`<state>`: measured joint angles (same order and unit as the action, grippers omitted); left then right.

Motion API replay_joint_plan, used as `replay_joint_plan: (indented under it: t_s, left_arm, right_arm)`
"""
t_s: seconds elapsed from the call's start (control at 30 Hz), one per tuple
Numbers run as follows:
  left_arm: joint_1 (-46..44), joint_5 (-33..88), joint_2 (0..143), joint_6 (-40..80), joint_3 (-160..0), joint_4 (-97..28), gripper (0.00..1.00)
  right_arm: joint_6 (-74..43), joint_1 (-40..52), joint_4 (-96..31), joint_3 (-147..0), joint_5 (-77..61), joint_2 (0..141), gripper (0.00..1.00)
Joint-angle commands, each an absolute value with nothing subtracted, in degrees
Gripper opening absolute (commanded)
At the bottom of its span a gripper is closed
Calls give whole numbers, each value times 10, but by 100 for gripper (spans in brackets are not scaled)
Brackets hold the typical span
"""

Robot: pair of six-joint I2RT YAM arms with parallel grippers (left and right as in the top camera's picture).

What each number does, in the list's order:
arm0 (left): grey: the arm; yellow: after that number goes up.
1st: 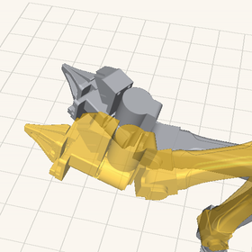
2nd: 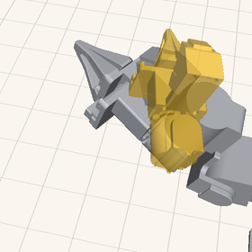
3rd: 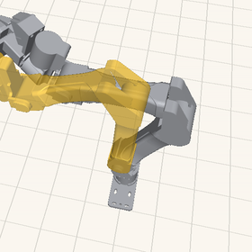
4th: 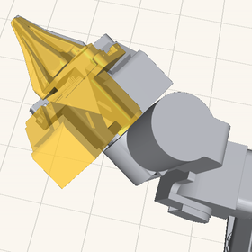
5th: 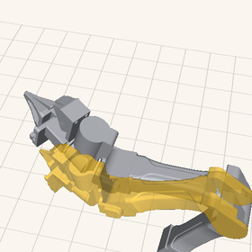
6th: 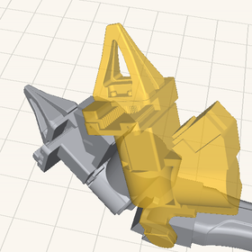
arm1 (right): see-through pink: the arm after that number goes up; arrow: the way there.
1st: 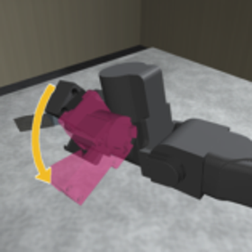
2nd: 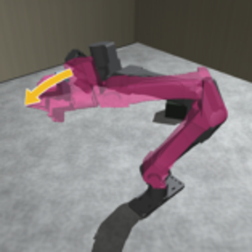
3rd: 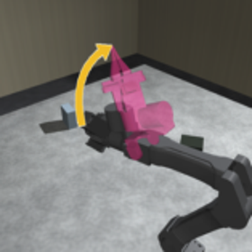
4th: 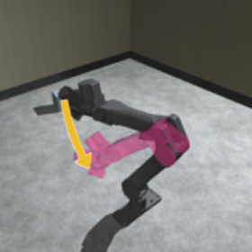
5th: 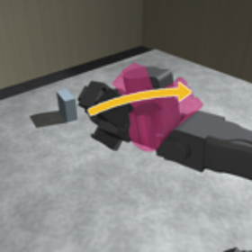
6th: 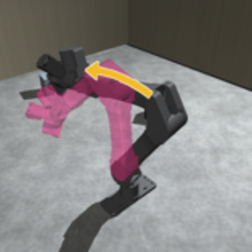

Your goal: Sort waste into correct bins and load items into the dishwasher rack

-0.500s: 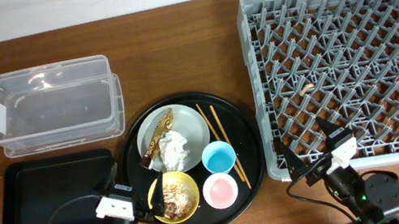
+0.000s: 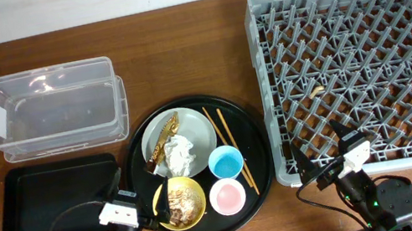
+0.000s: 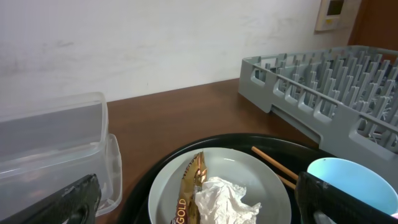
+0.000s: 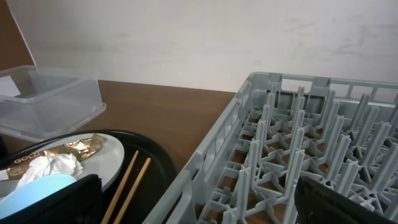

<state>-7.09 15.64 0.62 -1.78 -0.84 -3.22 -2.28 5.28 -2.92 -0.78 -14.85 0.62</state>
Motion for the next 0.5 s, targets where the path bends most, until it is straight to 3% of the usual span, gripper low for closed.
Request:
replay_joint_plan:
  t_s: [0.0,0.47]
  left_arm:
    - [-69,156,4,-23,-5,-33,99]
    - [-69,160,4,-22,-5,-33,99]
  right_arm:
    - [-17,48,-30,-3,-139,3,99]
    - [-20,48,-26,-3,-143,3,99]
